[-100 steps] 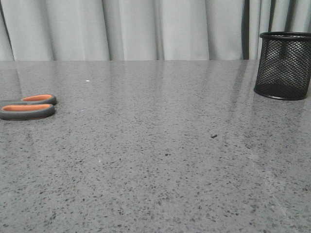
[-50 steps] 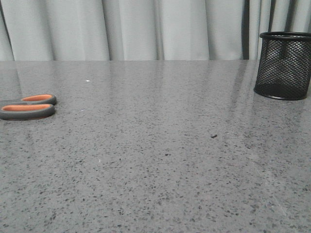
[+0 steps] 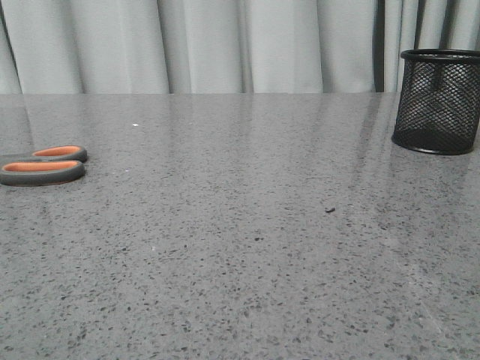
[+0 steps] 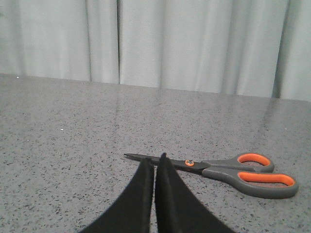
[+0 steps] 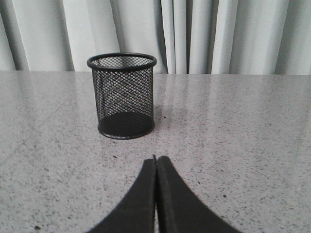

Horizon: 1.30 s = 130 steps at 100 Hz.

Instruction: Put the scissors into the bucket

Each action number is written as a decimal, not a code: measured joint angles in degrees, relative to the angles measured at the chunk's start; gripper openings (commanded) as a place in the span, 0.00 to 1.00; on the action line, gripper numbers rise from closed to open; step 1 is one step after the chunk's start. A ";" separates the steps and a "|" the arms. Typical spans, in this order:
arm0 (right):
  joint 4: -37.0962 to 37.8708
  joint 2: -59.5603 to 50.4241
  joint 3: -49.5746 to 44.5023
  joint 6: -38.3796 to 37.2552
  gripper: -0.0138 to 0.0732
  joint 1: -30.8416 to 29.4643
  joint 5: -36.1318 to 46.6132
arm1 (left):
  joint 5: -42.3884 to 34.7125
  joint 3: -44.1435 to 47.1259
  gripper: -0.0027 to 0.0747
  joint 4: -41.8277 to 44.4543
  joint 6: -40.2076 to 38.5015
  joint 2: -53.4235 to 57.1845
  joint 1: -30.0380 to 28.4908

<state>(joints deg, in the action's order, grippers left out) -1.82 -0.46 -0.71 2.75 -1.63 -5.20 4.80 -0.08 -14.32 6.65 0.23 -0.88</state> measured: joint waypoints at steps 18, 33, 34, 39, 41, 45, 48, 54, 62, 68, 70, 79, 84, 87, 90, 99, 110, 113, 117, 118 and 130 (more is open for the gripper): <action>-6.52 0.00 0.00 0.00 0.07 0.00 2.16 | 0.00 0.00 0.01 -3.11 0.00 0.00 0.00; -19.27 0.00 0.00 0.00 0.07 0.00 3.58 | -0.26 0.00 0.01 -13.21 0.00 0.00 0.00; -21.47 0.00 0.00 0.00 0.07 0.00 3.68 | -0.39 0.00 0.01 -14.46 0.00 0.00 0.00; -25.39 0.00 0.00 0.00 0.08 0.00 3.83 | -0.64 0.00 0.01 -18.32 0.00 0.00 0.00; -26.96 0.00 0.00 0.00 0.08 0.00 3.98 | -0.75 0.00 0.01 -20.14 0.00 0.00 0.00; -29.32 0.00 0.00 0.00 0.08 0.00 3.98 | -0.88 0.00 0.01 -23.25 0.00 0.00 0.00; -30.40 0.00 0.00 0.00 0.08 0.00 3.98 | -0.88 0.00 0.01 -24.72 0.00 0.00 0.00; -31.74 0.00 0.22 0.00 0.08 0.00 2.53 | -0.88 0.00 0.01 -26.72 0.00 0.00 0.00; -32.35 0.00 1.67 -0.03 0.08 0.00 -0.73 | 0.77 -0.96 0.01 -27.63 0.00 0.00 0.00; -32.23 0.00 4.08 -0.03 0.08 0.00 -3.07 | 2.61 -2.69 0.01 -27.55 0.00 0.00 0.00; -31.97 0.00 5.04 -0.03 0.08 0.00 -3.73 | 3.36 -3.60 0.01 -27.30 0.00 0.00 0.00; -29.55 1.67 9.70 -0.03 0.08 0.00 -6.89 | 6.91 -8.61 0.01 -24.59 0.82 0.00 0.00; -27.84 3.97 12.47 -0.03 0.08 0.00 -9.30 | 9.51 -11.82 0.01 -22.15 1.25 -0.33 0.00; -26.52 5.66 14.16 -0.03 0.08 0.00 -10.97 | 11.22 -14.27 0.01 -20.22 1.46 -0.92 0.00; -25.49 8.09 15.89 -0.03 0.08 0.00 -12.84 | 13.45 -16.27 0.01 -18.69 2.02 -1.87 0.00; -22.52 14.96 21.78 -0.03 0.08 0.00 -19.48 | 19.32 -22.72 0.01 -14.01 3.79 -6.54 0.00; -20.54 24.18 28.93 -0.03 0.08 0.00 -27.13 | 26.14 -29.17 0.01 -10.57 5.68 -13.52 0.00; -20.12 26.13 30.58 -0.03 0.08 0.00 -28.79 | 27.39 -30.89 0.01 -10.16 5.92 -15.13 0.00; -19.97 28.67 32.84 -0.03 0.08 0.00 -31.12 | 28.99 -32.30 0.01 -9.87 6.17 -17.37 0.00; -19.85 29.41 33.20 -0.03 0.08 0.00 -31.50 | 29.41 -32.79 0.01 -9.73 6.18 -17.71 0.00; -19.74 33.79 38.03 -0.03 0.08 0.00 -36.44 | 32.10 -35.70 0.01 -9.27 6.50 -22.63 0.00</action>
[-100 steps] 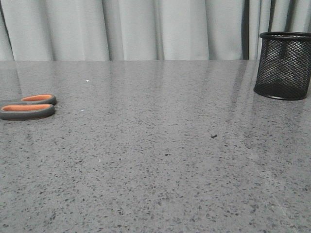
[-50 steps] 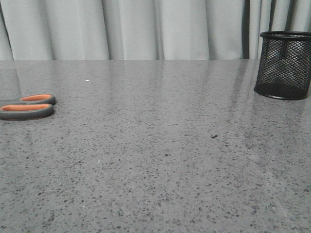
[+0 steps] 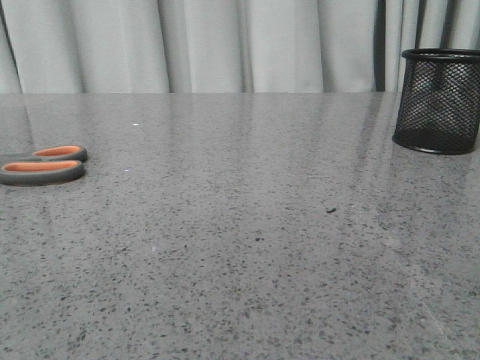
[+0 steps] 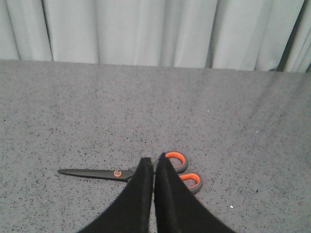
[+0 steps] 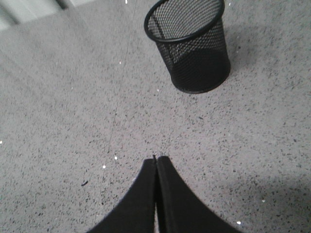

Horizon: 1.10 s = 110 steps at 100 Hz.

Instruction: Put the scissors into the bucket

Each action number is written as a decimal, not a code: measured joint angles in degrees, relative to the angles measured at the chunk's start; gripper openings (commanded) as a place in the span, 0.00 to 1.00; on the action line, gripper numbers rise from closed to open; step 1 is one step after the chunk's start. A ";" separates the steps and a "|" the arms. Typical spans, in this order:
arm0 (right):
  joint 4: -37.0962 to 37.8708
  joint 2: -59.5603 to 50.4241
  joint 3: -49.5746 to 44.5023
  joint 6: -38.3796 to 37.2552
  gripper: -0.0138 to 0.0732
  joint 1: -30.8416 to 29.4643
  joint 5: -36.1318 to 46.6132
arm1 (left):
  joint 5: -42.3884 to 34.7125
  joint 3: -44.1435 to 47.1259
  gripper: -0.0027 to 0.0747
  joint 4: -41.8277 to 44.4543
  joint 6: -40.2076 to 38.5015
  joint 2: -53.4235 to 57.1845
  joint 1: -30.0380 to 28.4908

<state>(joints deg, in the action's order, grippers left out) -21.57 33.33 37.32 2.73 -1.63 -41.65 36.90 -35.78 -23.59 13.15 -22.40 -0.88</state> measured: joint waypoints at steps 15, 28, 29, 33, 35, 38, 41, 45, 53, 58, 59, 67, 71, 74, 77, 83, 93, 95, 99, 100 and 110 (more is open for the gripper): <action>0.13 2.45 2.20 0.93 0.08 0.00 -2.46 | 2.15 -1.72 0.01 0.11 0.05 -4.41 0.00; 0.25 2.80 2.67 1.13 0.08 0.00 -2.73 | 2.26 -1.86 0.02 0.34 0.05 -6.61 0.00; 0.25 2.80 2.67 1.18 0.08 0.00 -2.73 | 2.29 -1.86 0.02 0.34 0.05 -6.75 0.00; 0.36 2.80 2.67 1.42 0.08 0.00 -2.87 | 2.39 -1.86 0.05 0.34 0.14 -7.15 0.00; 0.36 2.80 2.67 1.73 0.08 0.00 -2.85 | 2.39 -1.86 0.07 0.34 0.30 -7.26 0.00; 0.36 2.80 2.67 2.46 0.10 0.00 -2.98 | 2.39 -1.86 0.10 0.34 0.69 -7.47 0.00; 0.43 2.80 2.70 3.07 0.12 0.00 -3.22 | 2.39 -1.86 0.15 0.34 0.99 -7.52 0.00; 0.43 2.80 3.07 4.06 0.19 0.00 -3.68 | 2.39 -1.86 0.19 0.22 1.39 -7.66 0.00; 0.43 2.80 3.91 5.03 0.37 0.00 -4.25 | 2.39 -1.86 0.32 -0.24 1.66 -7.96 0.00; 0.43 2.95 4.78 5.17 0.49 0.00 -4.34 | 2.39 -1.86 0.39 -0.55 1.76 -8.09 0.00; 0.43 2.95 5.01 5.21 0.52 0.00 -4.45 | 2.41 -1.86 0.40 -0.68 1.76 -8.09 0.00; 0.43 3.73 6.50 5.30 0.63 0.00 -5.15 | 2.63 -2.00 0.45 -1.68 2.19 -8.13 0.00; 0.43 4.34 7.22 5.44 0.64 0.00 -5.72 | 3.06 -2.20 0.45 -2.10 3.05 -8.23 0.00; 0.43 4.81 7.63 5.44 0.63 0.00 -6.04 | 3.73 -2.68 0.45 -2.43 3.79 -8.38 0.00; 0.43 5.44 7.96 5.44 0.63 0.00 -6.32 | 4.72 -3.24 0.45 -2.85 4.72 -8.64 0.00; 0.43 6.42 8.59 5.48 0.63 0.00 -6.84 | 6.69 -4.78 0.45 -3.68 6.99 -9.87 0.00; 0.43 7.95 9.45 5.48 0.63 0.00 -7.37 | 11.21 -8.91 0.45 -4.32 10.23 -13.34 0.00; 0.43 8.12 9.58 5.48 0.63 0.00 -7.41 | 11.83 -9.88 0.45 -4.32 10.70 -13.92 0.00; 0.43 8.53 9.83 5.57 0.63 0.00 -7.79 | 13.60 -11.50 0.45 -4.43 12.09 -15.79 0.00; 0.43 8.64 9.83 5.57 0.63 0.00 -7.76 | 13.87 -12.17 0.45 -4.42 12.35 -16.11 0.00; 0.43 8.89 10.03 5.69 0.63 0.00 -8.05 | 18.15 -16.90 0.45 -4.42 16.66 -21.53 0.00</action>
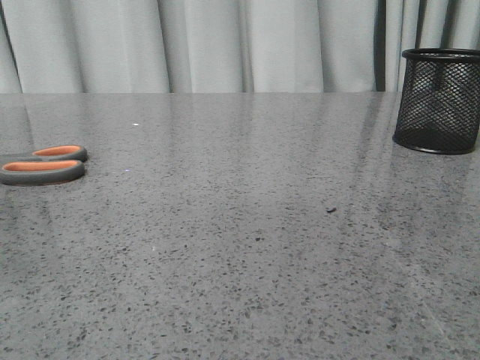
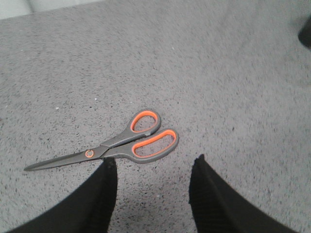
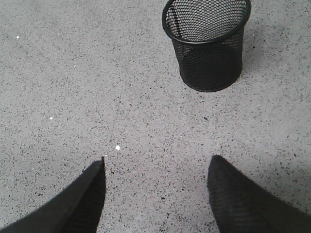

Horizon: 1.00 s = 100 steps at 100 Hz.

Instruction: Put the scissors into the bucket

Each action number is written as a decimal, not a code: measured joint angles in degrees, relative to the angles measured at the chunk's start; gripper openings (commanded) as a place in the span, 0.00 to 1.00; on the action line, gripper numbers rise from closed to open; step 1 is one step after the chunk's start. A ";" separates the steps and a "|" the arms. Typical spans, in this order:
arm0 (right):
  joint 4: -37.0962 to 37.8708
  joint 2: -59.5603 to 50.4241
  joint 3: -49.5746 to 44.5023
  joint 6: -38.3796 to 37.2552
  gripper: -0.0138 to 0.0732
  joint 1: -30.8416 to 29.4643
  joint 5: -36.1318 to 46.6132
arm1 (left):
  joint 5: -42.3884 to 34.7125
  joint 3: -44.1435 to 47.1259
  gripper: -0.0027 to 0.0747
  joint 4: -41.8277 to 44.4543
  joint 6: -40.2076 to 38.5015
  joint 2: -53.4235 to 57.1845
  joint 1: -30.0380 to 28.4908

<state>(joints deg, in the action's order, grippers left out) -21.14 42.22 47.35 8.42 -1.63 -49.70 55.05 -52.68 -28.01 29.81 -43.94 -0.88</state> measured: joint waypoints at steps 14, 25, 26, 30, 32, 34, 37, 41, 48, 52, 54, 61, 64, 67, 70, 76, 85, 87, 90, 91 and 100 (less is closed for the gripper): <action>0.00 0.00 0.00 0.57 0.63 0.00 -0.25 | 6.33 -7.05 0.45 0.00 6.52 -8.23 0.00; 0.00 0.00 0.00 0.90 0.63 0.00 -0.43 | 11.07 -12.75 0.45 0.12 11.49 -14.83 0.00; 0.00 0.00 0.00 0.90 0.63 0.00 -0.55 | 11.73 -13.09 0.45 0.12 12.03 -15.71 0.00; 0.00 0.00 0.00 1.02 0.63 0.00 -0.57 | 13.44 -15.07 0.45 0.37 13.42 -17.82 0.00; 0.00 0.00 0.00 1.02 0.63 0.00 -0.57 | 13.97 -16.04 0.45 0.55 14.25 -19.06 0.00; 0.00 0.00 0.00 1.16 0.63 0.00 -0.57 | 14.64 -16.66 0.45 0.82 15.05 -20.25 0.00; 0.00 0.00 0.00 1.34 0.63 0.00 -0.57 | 15.34 -18.21 0.45 1.25 16.26 -21.76 0.00; 0.00 0.00 0.00 1.57 0.63 0.24 -0.57 | 15.62 -19.65 0.45 2.00 18.41 -23.91 0.00; 0.00 0.00 0.00 1.92 0.63 0.77 -0.57 | 16.00 -21.98 0.45 3.57 23.12 -26.98 0.00; 0.00 0.00 0.00 2.02 0.63 1.07 -0.57 | 16.09 -22.97 0.45 4.58 26.61 -28.55 0.00; 0.00 0.00 0.00 2.02 0.63 1.17 -0.57 | 16.09 -23.37 0.45 4.85 28.50 -29.26 0.00; 0.00 0.09 0.00 2.13 0.63 1.32 -0.63 | 16.22 -24.27 0.45 5.60 34.52 -31.46 0.00; 0.00 0.09 0.00 2.23 0.63 1.32 -0.63 | 16.22 -24.55 0.46 5.82 36.62 -32.33 0.00; 0.00 0.09 0.00 2.21 0.63 1.32 -0.71 | 16.22 -24.78 0.46 6.09 38.43 -33.18 0.09; 0.00 0.09 0.00 2.21 0.63 1.32 -0.71 | 16.22 -24.88 0.46 6.25 39.97 -34.22 0.13; 0.00 0.09 0.00 2.25 0.63 1.32 -0.71 | 16.22 -25.01 0.46 7.54 42.45 -35.85 0.77; 0.06 0.09 0.00 2.48 0.63 2.01 -0.76 | 16.22 -25.01 0.46 11.13 44.64 -38.58 2.38; 0.06 0.09 0.00 2.48 0.63 2.20 -0.76 | 16.22 -25.01 0.46 12.05 45.28 -39.18 2.66; 0.06 0.21 0.00 2.48 0.63 2.33 -0.76 | 16.22 -25.01 0.46 13.13 46.22 -39.99 3.37; 0.06 0.31 0.00 2.48 0.63 2.46 -0.76 | 16.22 -25.01 0.46 13.38 46.45 -40.40 3.52; 0.06 0.42 0.00 2.60 0.63 2.90 -0.84 | 16.22 -25.01 0.46 15.17 50.40 -42.71 5.33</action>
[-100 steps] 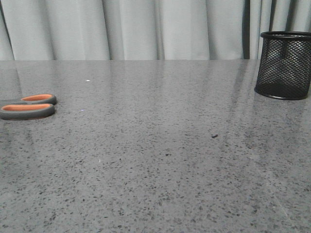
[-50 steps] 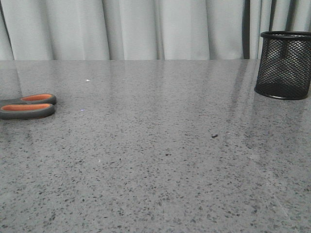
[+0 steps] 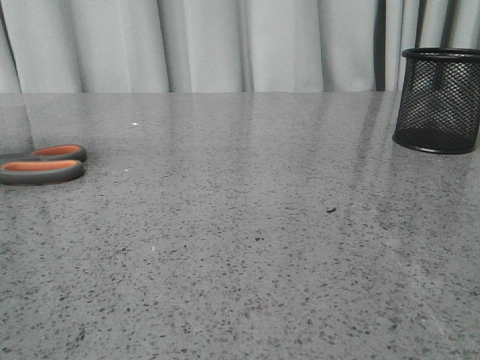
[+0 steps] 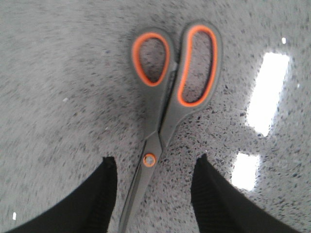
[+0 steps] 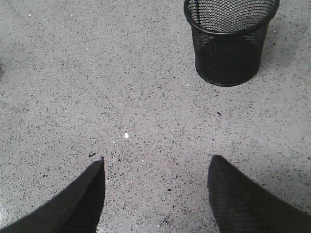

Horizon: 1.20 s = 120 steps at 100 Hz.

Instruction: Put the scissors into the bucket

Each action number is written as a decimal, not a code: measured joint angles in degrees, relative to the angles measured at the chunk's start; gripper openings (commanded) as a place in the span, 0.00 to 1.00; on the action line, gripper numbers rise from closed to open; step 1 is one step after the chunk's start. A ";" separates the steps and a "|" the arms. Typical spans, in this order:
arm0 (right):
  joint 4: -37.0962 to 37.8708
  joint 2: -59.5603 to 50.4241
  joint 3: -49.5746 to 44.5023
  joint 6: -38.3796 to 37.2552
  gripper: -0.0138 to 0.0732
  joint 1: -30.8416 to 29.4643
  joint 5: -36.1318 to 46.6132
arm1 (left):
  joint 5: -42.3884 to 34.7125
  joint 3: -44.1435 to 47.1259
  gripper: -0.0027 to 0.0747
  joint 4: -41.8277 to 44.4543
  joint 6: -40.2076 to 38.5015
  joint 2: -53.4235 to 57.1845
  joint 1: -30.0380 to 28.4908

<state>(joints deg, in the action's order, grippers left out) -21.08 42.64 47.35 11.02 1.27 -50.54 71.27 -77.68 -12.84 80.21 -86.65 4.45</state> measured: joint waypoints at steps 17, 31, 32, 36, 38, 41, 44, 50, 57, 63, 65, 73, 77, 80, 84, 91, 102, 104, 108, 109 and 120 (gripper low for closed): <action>0.08 0.62 0.00 0.38 0.63 0.10 -0.14 | -0.22 0.00 0.46 1.20 3.85 -4.51 2.55; 0.08 0.88 0.00 0.47 0.63 0.10 -0.14 | -0.56 0.00 0.46 2.02 4.20 -7.72 2.94; 0.08 0.88 0.00 0.47 0.63 0.10 -0.14 | -0.69 0.00 0.46 2.18 4.18 -7.86 2.94; 0.08 0.88 0.00 0.47 0.63 0.10 -0.14 | -0.81 0.00 0.46 2.61 4.18 -8.52 2.94; 0.08 0.88 0.00 0.47 0.63 0.10 -0.14 | -0.91 0.00 0.46 2.73 4.18 -8.81 2.94; 0.08 0.88 0.00 0.47 0.63 0.10 -0.14 | -0.95 0.00 0.46 2.98 4.29 -9.11 2.94; 0.08 0.88 0.00 0.47 0.63 0.10 -0.14 | -1.05 0.00 0.46 3.13 4.27 -9.29 2.94; 0.08 0.88 0.00 0.47 0.63 0.10 -0.14 | -1.05 0.00 0.46 3.40 4.27 -9.63 2.94; 0.08 0.88 0.00 0.47 0.63 0.10 -0.14 | -1.16 0.00 0.46 3.49 4.30 -10.00 2.94; 0.08 0.88 0.00 0.47 0.63 0.10 -0.14 | -1.30 -0.01 0.46 3.49 4.40 -10.26 2.94; 0.08 0.88 0.00 0.47 0.63 0.10 -0.14 | -1.30 -0.01 0.46 3.49 4.40 -10.40 2.94; 0.08 0.88 0.00 0.47 0.63 0.10 -0.14 | -1.81 -0.11 0.46 3.53 4.40 -11.05 2.94; 0.08 0.88 0.00 0.47 0.63 0.10 -0.19 | -1.92 -0.22 0.46 3.53 4.40 -11.46 2.94; 0.08 0.88 0.00 0.51 0.63 0.10 -0.19 | -2.05 -0.22 0.46 3.53 4.40 -11.75 2.94; 0.08 0.88 0.00 0.60 0.63 0.10 -0.19 | -2.17 -0.22 0.46 3.53 4.40 -12.16 2.94; 0.08 0.88 0.00 0.74 0.63 0.10 -0.19 | -2.20 -0.36 0.46 3.53 4.40 -12.90 2.94; 0.08 0.88 0.00 0.85 0.63 0.10 -0.19 | -2.09 -0.59 0.46 3.53 4.40 -13.04 2.94; 0.08 0.88 0.00 0.85 0.63 0.10 -0.19 | -2.09 -0.59 0.46 3.53 4.40 -13.04 2.94; 0.08 0.88 0.00 0.85 0.63 0.10 -0.19 | -2.09 -0.59 0.45 3.53 4.40 -13.09 2.94; 0.08 0.88 0.00 0.85 0.63 0.10 -0.19 | -2.09 -0.59 0.45 3.53 4.40 -13.09 2.94; 0.08 0.88 0.00 0.85 0.63 0.10 -0.27 | -1.83 -0.62 0.36 3.53 4.40 -13.09 2.94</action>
<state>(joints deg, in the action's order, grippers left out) -21.00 43.52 47.35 11.87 1.37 -50.81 69.44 -78.30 -9.31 84.61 -99.73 7.39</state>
